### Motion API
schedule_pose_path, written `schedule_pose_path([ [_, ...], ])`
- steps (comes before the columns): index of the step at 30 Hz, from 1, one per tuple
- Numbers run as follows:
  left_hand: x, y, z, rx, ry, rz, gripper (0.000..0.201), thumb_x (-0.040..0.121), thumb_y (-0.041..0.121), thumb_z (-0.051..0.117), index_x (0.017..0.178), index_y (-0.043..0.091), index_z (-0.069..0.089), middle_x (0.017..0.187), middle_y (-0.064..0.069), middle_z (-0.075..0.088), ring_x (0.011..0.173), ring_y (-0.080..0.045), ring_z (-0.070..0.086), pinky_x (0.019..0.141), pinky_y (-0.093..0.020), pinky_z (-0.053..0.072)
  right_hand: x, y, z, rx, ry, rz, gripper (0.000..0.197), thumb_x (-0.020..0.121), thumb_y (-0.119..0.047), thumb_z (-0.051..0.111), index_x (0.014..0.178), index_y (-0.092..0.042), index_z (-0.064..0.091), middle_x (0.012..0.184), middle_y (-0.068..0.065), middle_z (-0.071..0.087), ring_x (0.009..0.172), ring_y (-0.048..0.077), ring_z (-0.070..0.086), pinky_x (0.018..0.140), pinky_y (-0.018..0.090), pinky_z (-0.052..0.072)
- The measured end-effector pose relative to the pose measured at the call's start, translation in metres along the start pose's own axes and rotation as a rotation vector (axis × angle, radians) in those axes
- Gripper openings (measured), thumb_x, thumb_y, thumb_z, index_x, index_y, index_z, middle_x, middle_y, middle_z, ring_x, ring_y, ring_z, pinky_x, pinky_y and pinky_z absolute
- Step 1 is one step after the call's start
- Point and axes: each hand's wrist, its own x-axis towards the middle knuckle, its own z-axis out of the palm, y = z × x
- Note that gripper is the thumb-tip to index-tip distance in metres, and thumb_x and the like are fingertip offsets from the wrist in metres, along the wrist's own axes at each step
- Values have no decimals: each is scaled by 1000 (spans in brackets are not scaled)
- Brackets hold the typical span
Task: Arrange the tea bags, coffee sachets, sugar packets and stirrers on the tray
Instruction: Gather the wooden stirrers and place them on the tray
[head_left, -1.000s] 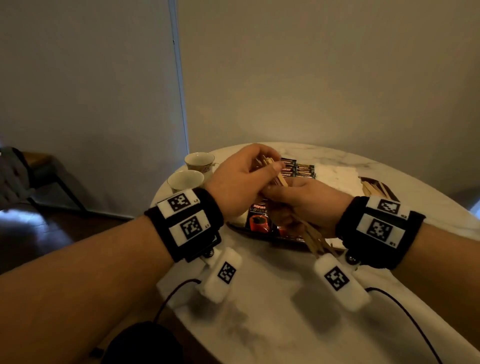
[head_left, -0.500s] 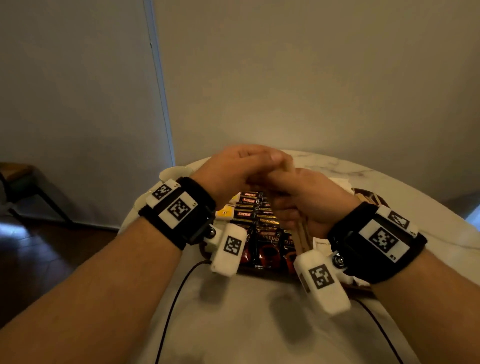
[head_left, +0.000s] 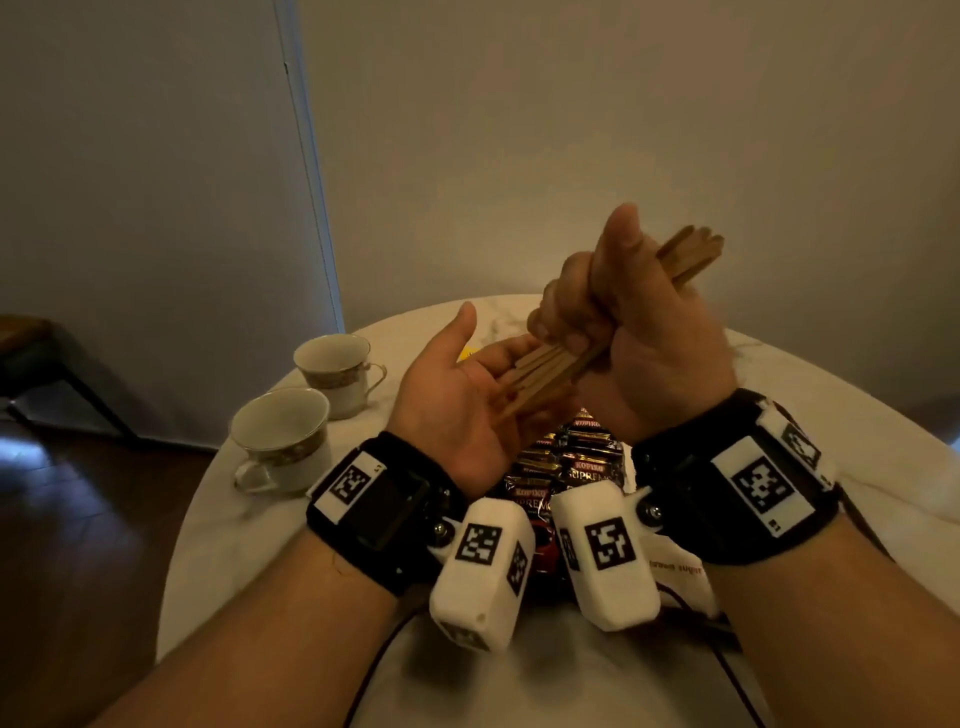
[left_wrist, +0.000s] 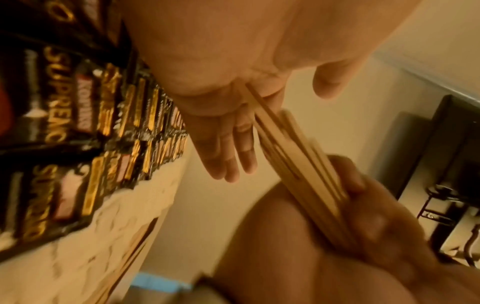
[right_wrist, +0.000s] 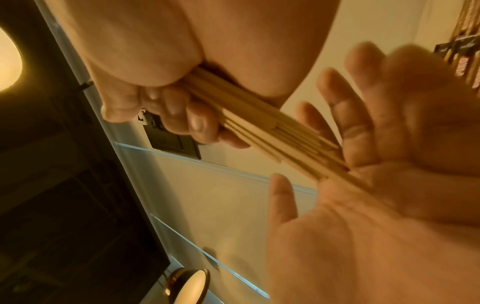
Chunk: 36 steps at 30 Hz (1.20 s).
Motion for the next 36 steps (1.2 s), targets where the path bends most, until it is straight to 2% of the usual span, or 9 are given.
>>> schedule_pose_path([
  [6,1,-12,-2,-58,45,1,70,102,58,40,130,-1,64,106,-19,71,89,-29,66,106,-45,43,-4,22,-7,-37,-10,71,51,74,-55,78,63,-17,46,55,0,45,55,21,51,66,40,43],
  [13,4,-11,-9,-175,70,-26,55,101,60,43,122,12,61,132,-19,64,132,-36,59,115,-51,41,-11,42,-11,-135,3,169,36,75,-47,82,80,-17,63,73,5,62,80,30,63,76,46,53],
  [16,4,-12,-10,-154,56,-25,60,101,62,41,123,10,60,128,-20,67,120,-35,65,114,-48,42,-12,45,-10,-103,10,170,44,77,-49,79,72,-13,54,62,4,53,64,28,58,65,42,52],
  [20,4,-10,-10,-79,35,-4,71,100,66,39,113,0,62,75,-10,64,66,-24,65,86,-41,52,-12,37,-6,-73,87,144,49,77,-57,72,60,-20,44,52,-1,34,43,19,36,55,38,38],
  [27,7,-9,-15,-128,-13,-2,93,93,76,43,135,-6,59,136,-17,55,127,-34,54,118,-50,36,-11,36,-6,-155,-73,124,44,78,-51,80,60,-21,53,54,1,51,55,26,51,60,36,47],
  [30,4,-7,-16,-105,-98,12,101,84,78,56,149,1,48,140,-1,30,130,-33,32,125,-52,14,-16,38,-6,-246,-63,154,43,85,-46,77,59,-23,51,52,2,45,47,24,46,56,39,43],
  [31,4,-5,-16,-59,-105,53,95,84,76,58,146,4,54,155,-19,41,129,-34,36,125,-52,14,-15,35,-5,-249,-47,143,41,85,-46,74,60,-22,51,51,2,42,44,22,41,53,37,41],
  [32,3,-1,-17,12,-93,120,89,86,73,57,143,5,58,158,-32,29,131,-37,43,124,-51,19,-14,29,-3,-251,-38,138,38,85,-44,72,63,-21,52,51,1,41,41,20,38,49,32,40],
  [36,-7,14,-11,319,-127,400,83,80,67,72,133,4,62,135,-18,64,130,-34,59,113,-53,44,-11,7,-4,-590,-186,307,21,93,-32,71,77,-19,67,50,-6,50,41,14,41,43,27,38],
])
